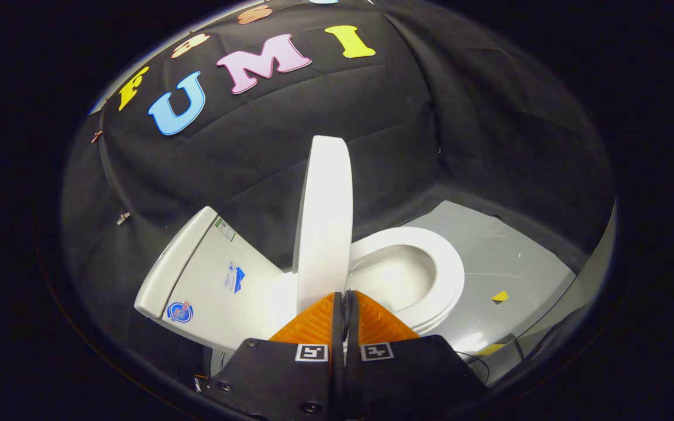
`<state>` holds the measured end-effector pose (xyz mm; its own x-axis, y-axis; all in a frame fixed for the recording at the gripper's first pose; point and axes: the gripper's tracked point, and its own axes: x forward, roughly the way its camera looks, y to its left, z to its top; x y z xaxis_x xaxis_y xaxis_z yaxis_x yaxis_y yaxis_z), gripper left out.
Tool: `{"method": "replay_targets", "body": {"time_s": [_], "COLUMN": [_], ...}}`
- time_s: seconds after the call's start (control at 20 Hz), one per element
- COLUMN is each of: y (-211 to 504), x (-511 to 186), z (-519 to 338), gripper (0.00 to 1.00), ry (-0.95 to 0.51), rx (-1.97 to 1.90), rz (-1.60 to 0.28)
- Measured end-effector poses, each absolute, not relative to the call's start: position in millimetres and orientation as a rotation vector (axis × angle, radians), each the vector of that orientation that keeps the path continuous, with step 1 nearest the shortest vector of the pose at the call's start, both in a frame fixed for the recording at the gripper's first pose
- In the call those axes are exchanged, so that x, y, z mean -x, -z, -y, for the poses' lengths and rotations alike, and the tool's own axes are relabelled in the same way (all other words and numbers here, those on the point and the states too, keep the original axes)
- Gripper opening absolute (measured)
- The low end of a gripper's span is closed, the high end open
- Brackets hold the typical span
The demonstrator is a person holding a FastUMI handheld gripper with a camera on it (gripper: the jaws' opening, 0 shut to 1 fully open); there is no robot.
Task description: Open the toilet lid.
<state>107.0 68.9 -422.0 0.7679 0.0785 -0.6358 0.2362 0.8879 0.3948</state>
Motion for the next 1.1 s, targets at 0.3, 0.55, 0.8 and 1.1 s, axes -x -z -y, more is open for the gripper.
{"method": "replay_targets", "body": {"time_s": [0.3, 0.55, 0.8, 1.1], "y": [386.9, 369.2, 363.8, 363.0], "x": [-112.2, -114.1, -116.9, -116.5], "z": [-125.4, -181.1, -221.4, -251.6], "gripper": [0.06, 0.09, 0.10, 0.10], "ry": [0.053, 0.032, 0.022, -0.019], "rx": [-0.329, -0.184, -0.056, -0.029], "rz": [-0.630, -0.578, -0.522, -0.495]}}
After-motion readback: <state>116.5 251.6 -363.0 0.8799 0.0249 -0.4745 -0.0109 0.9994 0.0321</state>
